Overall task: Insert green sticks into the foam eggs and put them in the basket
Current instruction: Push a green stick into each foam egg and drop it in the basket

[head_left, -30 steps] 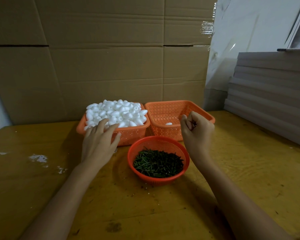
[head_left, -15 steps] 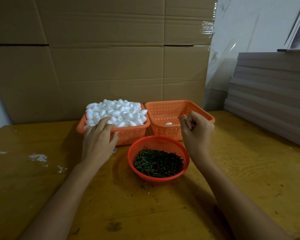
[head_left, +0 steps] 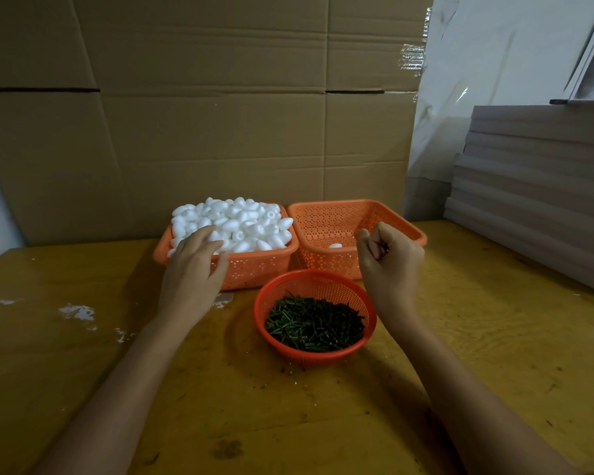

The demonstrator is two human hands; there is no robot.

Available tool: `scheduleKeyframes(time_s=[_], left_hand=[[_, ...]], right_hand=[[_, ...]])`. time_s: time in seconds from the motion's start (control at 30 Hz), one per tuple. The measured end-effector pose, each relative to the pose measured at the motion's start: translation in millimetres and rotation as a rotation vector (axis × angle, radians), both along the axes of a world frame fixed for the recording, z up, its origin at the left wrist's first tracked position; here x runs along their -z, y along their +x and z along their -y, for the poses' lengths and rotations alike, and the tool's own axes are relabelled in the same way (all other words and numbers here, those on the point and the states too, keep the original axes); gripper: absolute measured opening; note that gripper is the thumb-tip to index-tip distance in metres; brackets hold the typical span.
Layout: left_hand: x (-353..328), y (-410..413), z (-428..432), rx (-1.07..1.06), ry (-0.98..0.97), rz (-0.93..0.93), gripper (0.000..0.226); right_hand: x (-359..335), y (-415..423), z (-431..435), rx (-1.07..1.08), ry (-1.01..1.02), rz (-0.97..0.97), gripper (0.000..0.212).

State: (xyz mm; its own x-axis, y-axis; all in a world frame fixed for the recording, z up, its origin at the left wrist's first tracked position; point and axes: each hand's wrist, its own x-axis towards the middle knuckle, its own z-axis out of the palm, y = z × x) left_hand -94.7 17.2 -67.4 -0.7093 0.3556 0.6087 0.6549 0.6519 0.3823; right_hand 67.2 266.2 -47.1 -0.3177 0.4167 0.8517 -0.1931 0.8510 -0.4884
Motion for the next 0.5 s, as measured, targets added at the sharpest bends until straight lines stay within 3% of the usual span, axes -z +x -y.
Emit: scheduleKeyframes(time_s=[0.23,0.43,0.5], left_hand=[[-4.8,5.6,0.0,-0.005,0.228,-0.05,0.03],[-8.7,17.3,-1.2,0.016,0.548,-0.131,0.015],[-11.1,22.3,-4.3,0.062,0.694,-0.069,0.014]], right_hand=[[0.0,0.1,-1.0,0.007,-0.004,-0.004,0.045],[1.0,0.2,-2.3,0.0,-0.024,-0.013,0.044],[1.6,0.5,-2.8,-0.013,-0.034,-0.011,0.044]])
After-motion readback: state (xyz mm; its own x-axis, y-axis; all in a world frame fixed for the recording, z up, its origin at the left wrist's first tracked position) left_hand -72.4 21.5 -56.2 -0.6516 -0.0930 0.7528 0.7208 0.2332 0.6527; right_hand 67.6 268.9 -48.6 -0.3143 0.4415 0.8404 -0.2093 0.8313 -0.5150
